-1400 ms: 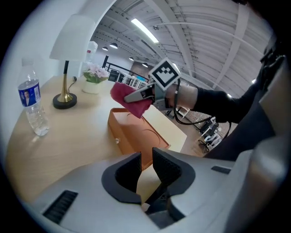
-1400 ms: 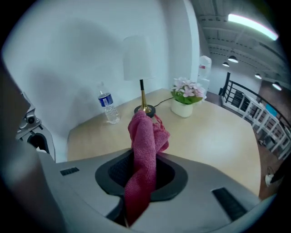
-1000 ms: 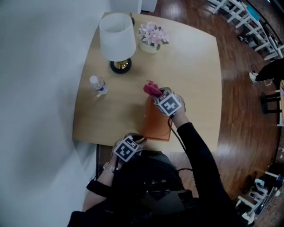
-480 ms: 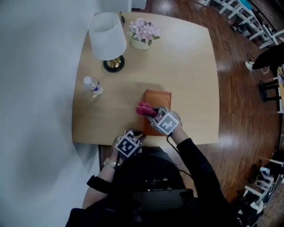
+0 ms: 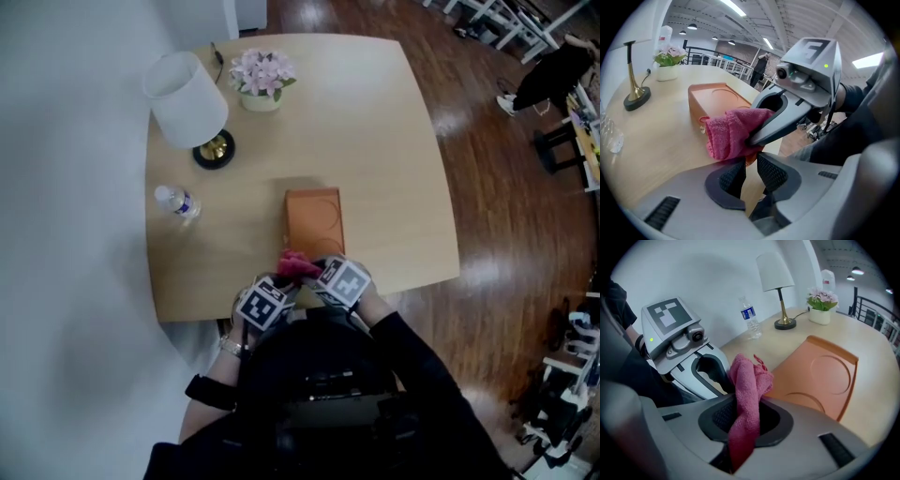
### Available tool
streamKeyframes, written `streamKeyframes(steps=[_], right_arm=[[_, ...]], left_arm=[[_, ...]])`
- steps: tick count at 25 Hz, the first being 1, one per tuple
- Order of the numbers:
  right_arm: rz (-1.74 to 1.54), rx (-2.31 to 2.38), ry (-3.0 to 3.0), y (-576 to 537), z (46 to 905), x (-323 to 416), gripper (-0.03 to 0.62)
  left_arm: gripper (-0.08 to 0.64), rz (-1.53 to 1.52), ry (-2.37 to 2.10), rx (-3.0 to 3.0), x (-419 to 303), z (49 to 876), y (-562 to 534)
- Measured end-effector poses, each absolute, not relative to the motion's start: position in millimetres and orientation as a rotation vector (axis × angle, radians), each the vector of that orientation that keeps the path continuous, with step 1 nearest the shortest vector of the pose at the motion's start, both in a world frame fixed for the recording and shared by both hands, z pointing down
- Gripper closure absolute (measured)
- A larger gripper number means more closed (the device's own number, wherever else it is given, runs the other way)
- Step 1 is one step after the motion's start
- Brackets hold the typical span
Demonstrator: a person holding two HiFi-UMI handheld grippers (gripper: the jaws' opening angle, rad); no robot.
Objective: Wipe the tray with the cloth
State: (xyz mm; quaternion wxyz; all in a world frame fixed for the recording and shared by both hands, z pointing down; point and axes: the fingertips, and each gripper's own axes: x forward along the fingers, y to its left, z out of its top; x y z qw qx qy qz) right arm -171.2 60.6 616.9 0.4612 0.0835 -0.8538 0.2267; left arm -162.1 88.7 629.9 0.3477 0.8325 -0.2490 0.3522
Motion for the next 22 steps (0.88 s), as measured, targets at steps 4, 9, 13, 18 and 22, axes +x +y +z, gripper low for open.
streamKeyframes(steps=[4, 9, 13, 18, 22], right_arm=[[0.563, 0.220, -2.110, 59, 624, -167, 0.514], [0.599, 0.225, -2.135, 37, 613, -167, 0.514], [0.502, 0.313, -2.143, -28, 603, -159, 0.514], [0.321, 0.390, -2.119, -119, 590, -158, 0.514], [0.130, 0.305, -2.031, -144, 608, -162, 0.514]], left_arm=[[0.480, 0.962, -0.626, 2.134, -165, 637, 91], [0.480, 0.975, -0.583, 2.128, -158, 630, 89], [0.480, 1.033, -0.558, 2.116, -155, 630, 89], [0.480, 1.093, -0.527, 2.081, -155, 633, 93], [0.479, 1.135, -0.516, 2.060, -154, 634, 94]])
